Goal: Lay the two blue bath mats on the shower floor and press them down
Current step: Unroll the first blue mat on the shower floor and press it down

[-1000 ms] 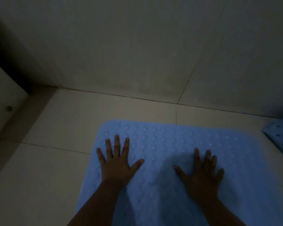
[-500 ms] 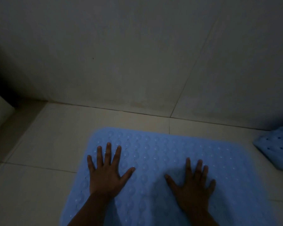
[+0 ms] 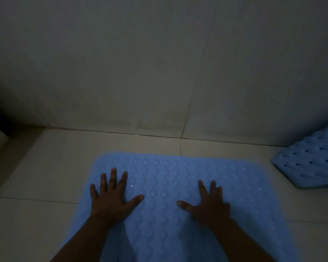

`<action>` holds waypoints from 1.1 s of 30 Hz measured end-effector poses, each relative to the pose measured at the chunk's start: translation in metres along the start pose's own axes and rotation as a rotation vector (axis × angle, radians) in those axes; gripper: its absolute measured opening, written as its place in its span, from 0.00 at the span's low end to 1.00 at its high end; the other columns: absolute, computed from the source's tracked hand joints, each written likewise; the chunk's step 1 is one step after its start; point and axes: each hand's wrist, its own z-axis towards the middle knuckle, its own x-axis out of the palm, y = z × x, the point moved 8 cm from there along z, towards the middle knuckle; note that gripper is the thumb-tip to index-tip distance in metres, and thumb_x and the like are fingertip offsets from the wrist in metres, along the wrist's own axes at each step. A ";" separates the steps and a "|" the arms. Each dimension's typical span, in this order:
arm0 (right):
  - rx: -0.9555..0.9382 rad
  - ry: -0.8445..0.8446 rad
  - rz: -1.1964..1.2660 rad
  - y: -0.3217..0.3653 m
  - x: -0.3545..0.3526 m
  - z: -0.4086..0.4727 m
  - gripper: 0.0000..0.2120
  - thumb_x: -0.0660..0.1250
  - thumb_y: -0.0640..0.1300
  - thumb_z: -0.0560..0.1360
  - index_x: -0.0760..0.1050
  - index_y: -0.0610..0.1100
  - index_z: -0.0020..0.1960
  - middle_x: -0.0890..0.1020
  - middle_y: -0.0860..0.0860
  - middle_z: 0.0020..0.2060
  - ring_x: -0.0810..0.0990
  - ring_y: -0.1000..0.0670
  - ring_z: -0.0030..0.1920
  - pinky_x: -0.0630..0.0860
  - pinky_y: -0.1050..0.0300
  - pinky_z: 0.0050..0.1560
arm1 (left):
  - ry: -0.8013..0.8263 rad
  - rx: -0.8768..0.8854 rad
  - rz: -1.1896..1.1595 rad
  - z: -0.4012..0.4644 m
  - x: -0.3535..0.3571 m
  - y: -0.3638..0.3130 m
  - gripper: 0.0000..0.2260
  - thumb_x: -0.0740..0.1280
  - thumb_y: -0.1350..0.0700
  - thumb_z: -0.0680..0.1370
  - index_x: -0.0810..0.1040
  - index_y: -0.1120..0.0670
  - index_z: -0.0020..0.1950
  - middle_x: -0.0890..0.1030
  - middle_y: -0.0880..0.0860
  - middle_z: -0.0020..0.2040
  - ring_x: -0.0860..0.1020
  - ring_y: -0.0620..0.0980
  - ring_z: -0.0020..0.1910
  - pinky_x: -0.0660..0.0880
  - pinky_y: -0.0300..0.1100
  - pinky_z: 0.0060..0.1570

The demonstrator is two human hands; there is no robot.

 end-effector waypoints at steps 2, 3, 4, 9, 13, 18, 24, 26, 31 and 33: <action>-0.006 0.108 0.028 0.002 -0.015 0.000 0.65 0.54 0.88 0.52 0.43 0.58 0.81 0.40 0.46 0.81 0.43 0.39 0.81 0.53 0.31 0.76 | 0.079 -0.004 -0.022 -0.001 -0.010 -0.004 0.57 0.36 0.13 0.58 0.37 0.40 0.82 0.33 0.51 0.82 0.35 0.59 0.81 0.40 0.65 0.78; -0.018 0.152 0.036 0.003 -0.023 0.000 0.66 0.55 0.88 0.52 0.45 0.57 0.81 0.41 0.46 0.81 0.44 0.39 0.81 0.52 0.32 0.76 | 0.089 -0.009 -0.029 -0.003 -0.019 -0.007 0.60 0.34 0.13 0.56 0.41 0.42 0.83 0.38 0.52 0.84 0.39 0.59 0.82 0.43 0.64 0.79; -0.033 0.195 0.034 0.003 -0.028 0.001 0.66 0.56 0.88 0.53 0.46 0.56 0.81 0.42 0.45 0.81 0.45 0.38 0.81 0.52 0.33 0.77 | 0.088 -0.015 -0.030 -0.007 -0.027 -0.010 0.60 0.34 0.14 0.56 0.45 0.42 0.83 0.42 0.52 0.84 0.41 0.58 0.82 0.46 0.63 0.79; -0.102 0.317 0.018 -0.002 -0.037 -0.004 0.60 0.59 0.84 0.60 0.46 0.54 0.82 0.39 0.46 0.81 0.45 0.39 0.81 0.50 0.37 0.79 | 0.125 -0.023 0.009 -0.043 -0.045 -0.033 0.45 0.46 0.21 0.73 0.44 0.43 0.84 0.42 0.52 0.84 0.36 0.58 0.82 0.42 0.62 0.79; -0.117 0.343 -0.001 -0.002 -0.037 -0.009 0.57 0.60 0.82 0.64 0.45 0.54 0.82 0.37 0.45 0.81 0.40 0.37 0.80 0.49 0.34 0.78 | 0.139 -0.063 0.017 -0.060 -0.056 -0.041 0.45 0.46 0.21 0.73 0.45 0.43 0.84 0.42 0.52 0.84 0.35 0.58 0.81 0.42 0.63 0.79; -0.146 0.392 -0.063 0.000 -0.053 -0.010 0.63 0.58 0.86 0.57 0.49 0.52 0.82 0.44 0.43 0.81 0.50 0.37 0.80 0.53 0.35 0.78 | 0.150 -0.082 0.070 -0.077 -0.080 -0.045 0.45 0.44 0.21 0.71 0.45 0.43 0.84 0.42 0.51 0.84 0.35 0.57 0.81 0.42 0.61 0.79; -0.214 0.458 -0.189 0.020 -0.073 -0.004 0.63 0.57 0.86 0.57 0.60 0.46 0.79 0.61 0.47 0.79 0.62 0.44 0.78 0.59 0.46 0.76 | 0.131 -0.136 0.055 -0.072 -0.085 -0.022 0.42 0.48 0.23 0.75 0.46 0.43 0.84 0.43 0.51 0.84 0.35 0.58 0.81 0.43 0.62 0.79; -0.212 0.453 -0.254 0.031 -0.085 -0.001 0.60 0.57 0.86 0.59 0.65 0.45 0.77 0.66 0.47 0.78 0.66 0.44 0.75 0.61 0.49 0.74 | 0.133 -0.119 0.068 -0.068 -0.079 -0.017 0.43 0.46 0.22 0.74 0.46 0.43 0.84 0.43 0.52 0.84 0.34 0.58 0.81 0.43 0.62 0.79; -0.151 0.515 -0.304 0.062 -0.096 0.006 0.52 0.55 0.80 0.69 0.64 0.42 0.77 0.64 0.44 0.78 0.65 0.43 0.76 0.59 0.49 0.74 | 0.082 -0.062 0.062 -0.038 -0.074 -0.005 0.55 0.32 0.19 0.61 0.47 0.44 0.84 0.42 0.52 0.84 0.34 0.58 0.81 0.43 0.62 0.79; -0.097 0.508 -0.219 0.068 -0.096 0.008 0.53 0.57 0.79 0.69 0.61 0.40 0.78 0.62 0.43 0.79 0.63 0.42 0.77 0.59 0.49 0.75 | 0.054 -0.057 0.037 -0.022 -0.076 -0.002 0.49 0.38 0.20 0.68 0.48 0.45 0.84 0.43 0.52 0.84 0.35 0.58 0.81 0.44 0.62 0.79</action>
